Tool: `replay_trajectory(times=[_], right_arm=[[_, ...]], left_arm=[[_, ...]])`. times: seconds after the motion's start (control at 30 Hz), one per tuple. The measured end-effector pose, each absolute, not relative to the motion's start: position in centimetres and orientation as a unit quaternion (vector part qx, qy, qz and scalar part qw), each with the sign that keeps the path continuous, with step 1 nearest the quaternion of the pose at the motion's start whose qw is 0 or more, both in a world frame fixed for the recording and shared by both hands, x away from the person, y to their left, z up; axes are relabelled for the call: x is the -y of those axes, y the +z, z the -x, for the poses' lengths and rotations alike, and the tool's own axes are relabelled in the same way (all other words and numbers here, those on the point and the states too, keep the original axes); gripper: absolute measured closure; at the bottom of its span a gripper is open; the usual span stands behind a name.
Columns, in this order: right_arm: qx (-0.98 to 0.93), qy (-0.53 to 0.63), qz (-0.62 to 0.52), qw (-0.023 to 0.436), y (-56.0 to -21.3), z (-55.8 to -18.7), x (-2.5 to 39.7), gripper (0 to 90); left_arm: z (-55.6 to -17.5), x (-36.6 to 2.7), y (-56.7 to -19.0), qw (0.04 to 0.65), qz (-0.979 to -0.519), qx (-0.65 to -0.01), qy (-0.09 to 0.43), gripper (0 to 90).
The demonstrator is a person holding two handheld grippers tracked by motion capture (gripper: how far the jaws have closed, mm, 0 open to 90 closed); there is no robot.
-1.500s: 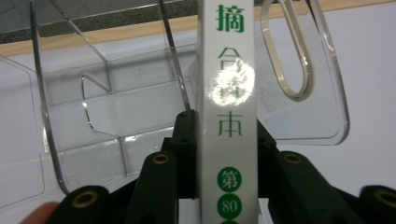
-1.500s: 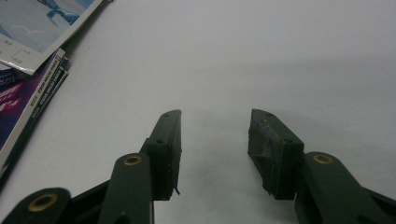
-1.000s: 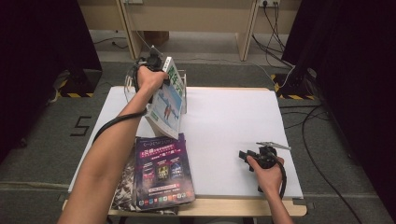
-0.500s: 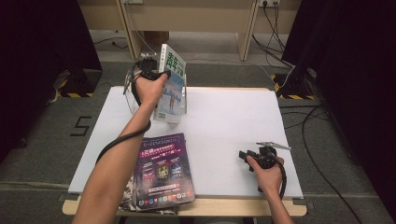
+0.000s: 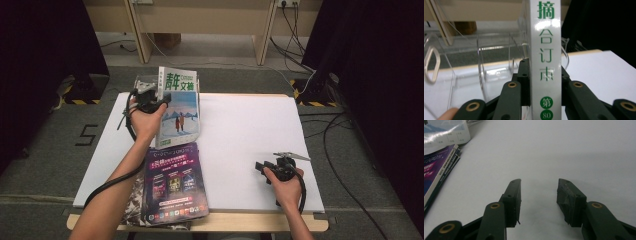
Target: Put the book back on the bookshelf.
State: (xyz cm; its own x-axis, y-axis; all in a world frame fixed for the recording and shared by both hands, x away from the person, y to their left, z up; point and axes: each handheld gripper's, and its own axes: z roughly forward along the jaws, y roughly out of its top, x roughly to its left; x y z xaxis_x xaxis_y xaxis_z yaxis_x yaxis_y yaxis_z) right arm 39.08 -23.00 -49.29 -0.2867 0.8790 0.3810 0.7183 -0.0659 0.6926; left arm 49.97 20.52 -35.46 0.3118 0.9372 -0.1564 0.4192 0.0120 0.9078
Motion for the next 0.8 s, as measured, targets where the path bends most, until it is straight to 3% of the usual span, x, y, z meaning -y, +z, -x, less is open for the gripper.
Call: replay_trajectory(times=[0.53, 0.8], right_arm=[[-0.680, 0.428, -0.588, 0.095, -49.2, -39.0, 22.8, 54.7], [-0.680, 0.428, -0.587, 0.096, -49.3, -39.0, 22.8, 54.5]], left_arm=[[-46.1, -22.6, -34.7, 0.482, -0.696, -0.487, 0.214, 71.3], [-47.2, -22.8, -32.9, 0.505, -0.680, -0.481, 0.228, 67.6]])
